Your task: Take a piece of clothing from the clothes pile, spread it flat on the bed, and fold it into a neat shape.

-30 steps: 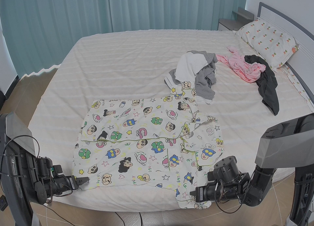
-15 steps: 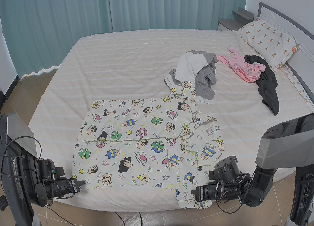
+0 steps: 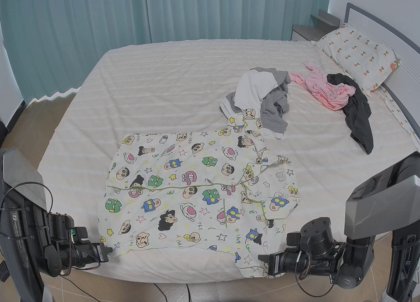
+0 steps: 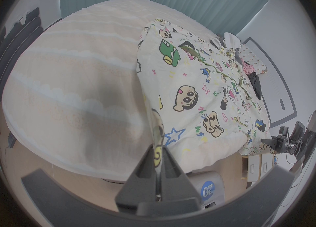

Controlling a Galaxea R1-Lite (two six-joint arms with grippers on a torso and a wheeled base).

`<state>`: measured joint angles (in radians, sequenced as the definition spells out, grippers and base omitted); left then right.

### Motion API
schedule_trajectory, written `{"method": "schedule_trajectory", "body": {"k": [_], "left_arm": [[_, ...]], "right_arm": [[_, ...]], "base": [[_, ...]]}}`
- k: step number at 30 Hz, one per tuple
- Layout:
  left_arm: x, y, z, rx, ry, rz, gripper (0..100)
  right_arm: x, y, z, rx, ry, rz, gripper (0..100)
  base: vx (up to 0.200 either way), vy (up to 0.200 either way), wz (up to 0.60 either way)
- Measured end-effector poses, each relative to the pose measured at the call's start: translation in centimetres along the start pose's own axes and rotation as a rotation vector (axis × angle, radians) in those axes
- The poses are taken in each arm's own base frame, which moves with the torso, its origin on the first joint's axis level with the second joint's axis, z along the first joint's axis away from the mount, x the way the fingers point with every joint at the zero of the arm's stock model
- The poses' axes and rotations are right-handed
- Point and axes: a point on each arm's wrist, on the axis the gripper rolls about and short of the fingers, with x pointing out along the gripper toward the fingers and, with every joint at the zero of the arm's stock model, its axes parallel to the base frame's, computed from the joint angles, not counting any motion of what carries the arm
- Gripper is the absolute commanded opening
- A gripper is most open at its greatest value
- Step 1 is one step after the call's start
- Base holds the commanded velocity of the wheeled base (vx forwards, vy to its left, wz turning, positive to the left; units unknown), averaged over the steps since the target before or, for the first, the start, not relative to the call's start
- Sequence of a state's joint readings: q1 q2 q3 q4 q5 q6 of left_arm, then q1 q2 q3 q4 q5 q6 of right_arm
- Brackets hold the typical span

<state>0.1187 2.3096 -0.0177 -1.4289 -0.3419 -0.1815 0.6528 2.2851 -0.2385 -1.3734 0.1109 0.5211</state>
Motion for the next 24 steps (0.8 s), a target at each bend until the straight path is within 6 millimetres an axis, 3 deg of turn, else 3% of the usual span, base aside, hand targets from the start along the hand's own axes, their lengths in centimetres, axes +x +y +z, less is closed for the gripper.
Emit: {"method": "schedule_trajectory", "body": {"k": [8, 24], "left_arm": [[-0.4, 0.1, -0.1, 0.004, 0.016, 0.011, 0], [-0.7, 1.5, -0.6, 0.101, 0.059, 0.041, 0]], "right_arm": [[-1.1, -0.4, -1.8, -0.009, 0.04, -0.009, 0], [-2.6, -0.7, -3.1, 0.0, 0.087, -0.008, 0]], "base": [[0.0, 0.0, 0.0], [0.0, 0.0, 0.0]]}}
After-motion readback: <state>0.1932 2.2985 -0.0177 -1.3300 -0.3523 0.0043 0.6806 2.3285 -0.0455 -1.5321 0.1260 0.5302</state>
